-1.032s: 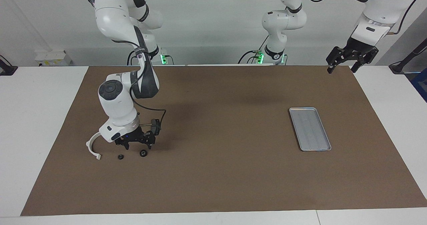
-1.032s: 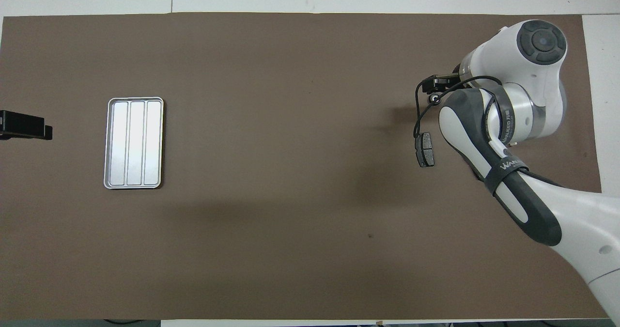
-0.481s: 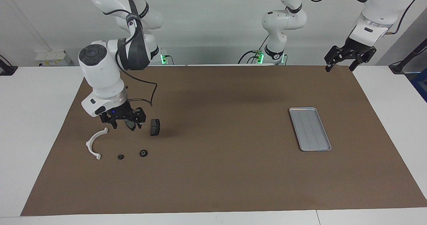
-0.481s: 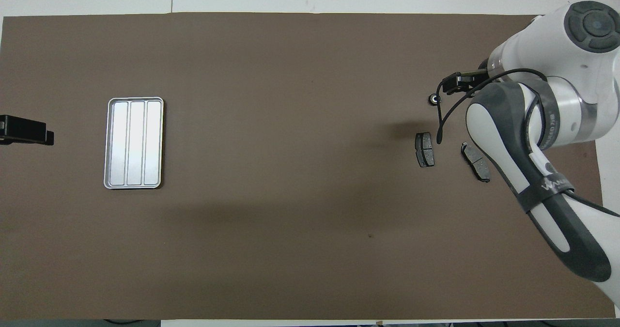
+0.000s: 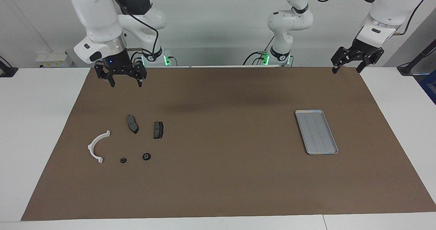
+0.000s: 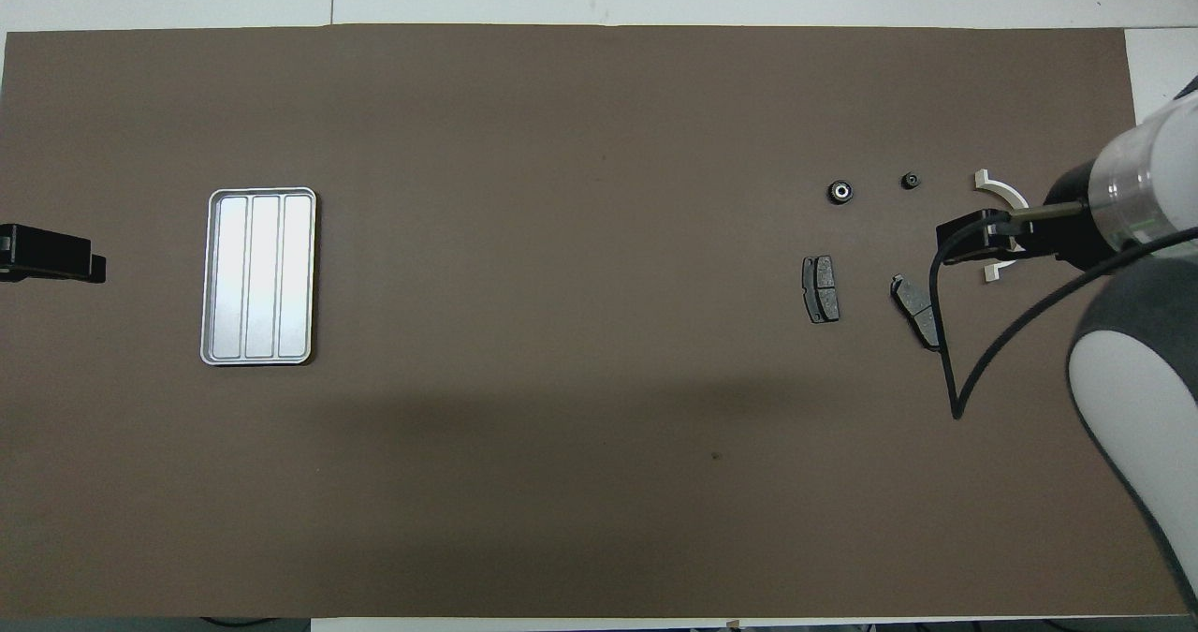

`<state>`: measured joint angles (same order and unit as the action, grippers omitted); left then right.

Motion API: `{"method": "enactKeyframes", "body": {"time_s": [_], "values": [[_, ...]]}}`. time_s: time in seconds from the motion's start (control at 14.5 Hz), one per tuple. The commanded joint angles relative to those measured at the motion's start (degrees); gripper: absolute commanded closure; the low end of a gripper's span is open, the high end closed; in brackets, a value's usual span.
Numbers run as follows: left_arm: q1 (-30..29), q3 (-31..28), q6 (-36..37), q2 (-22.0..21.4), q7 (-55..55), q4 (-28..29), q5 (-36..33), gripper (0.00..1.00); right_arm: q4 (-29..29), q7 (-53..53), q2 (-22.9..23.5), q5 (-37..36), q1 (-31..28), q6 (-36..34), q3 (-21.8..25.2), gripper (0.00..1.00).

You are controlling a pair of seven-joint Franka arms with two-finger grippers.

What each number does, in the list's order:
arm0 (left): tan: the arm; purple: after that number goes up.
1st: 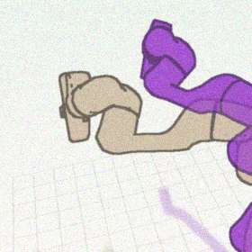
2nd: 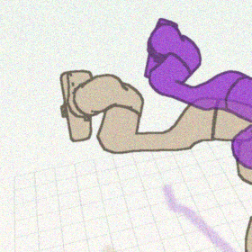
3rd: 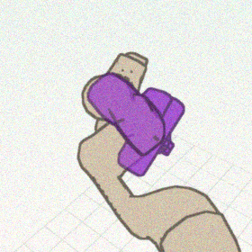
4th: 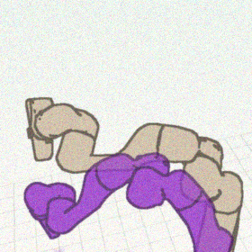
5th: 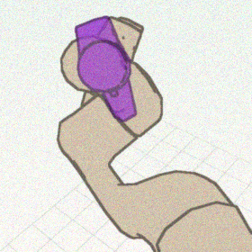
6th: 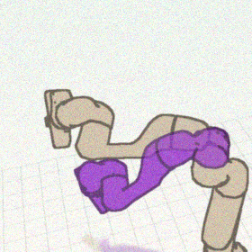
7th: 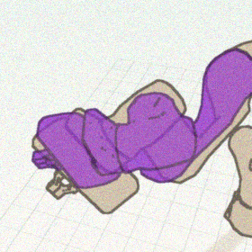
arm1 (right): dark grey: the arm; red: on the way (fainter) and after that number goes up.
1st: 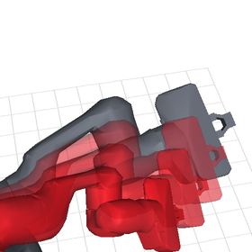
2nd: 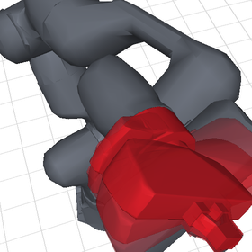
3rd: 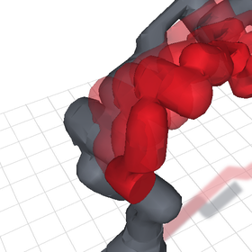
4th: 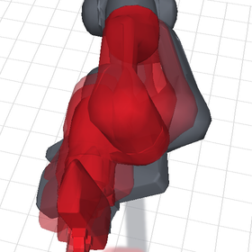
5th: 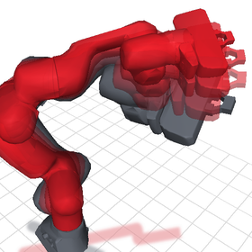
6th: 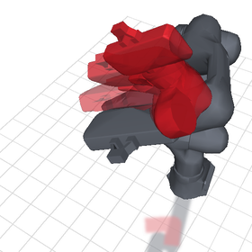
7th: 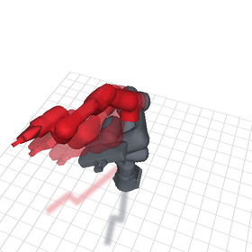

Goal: Place bearing gear from tray to pile

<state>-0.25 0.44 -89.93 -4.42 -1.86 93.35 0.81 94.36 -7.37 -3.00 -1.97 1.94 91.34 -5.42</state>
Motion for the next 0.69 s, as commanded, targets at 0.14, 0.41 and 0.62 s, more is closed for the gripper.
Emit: {"method": "enactKeyframes", "body": {"time_s": [0.14, 0.41, 0.62], "values": [[0.8, -0.7, 0.7, -0.5, -0.5, 0.3, 0.5, 0.0, 1.4, 1.1, -2.0, 2.4, -1.1, -1.7, 0.1, 0.0], [0.8, -0.7, 0.7, -0.5, -0.5, 0.3, 0.5, 0.0, 2.1, 1.2, -1.5, 2.5, -0.2, -0.5, 1.9, 0.0], [0.7, -0.7, 0.7, -0.5, -0.5, 0.3, 0.5, 0.0, 2.1, 1.7, -0.8, 2.5, 2.4, 0.1, 5.4, 0.0]]}}
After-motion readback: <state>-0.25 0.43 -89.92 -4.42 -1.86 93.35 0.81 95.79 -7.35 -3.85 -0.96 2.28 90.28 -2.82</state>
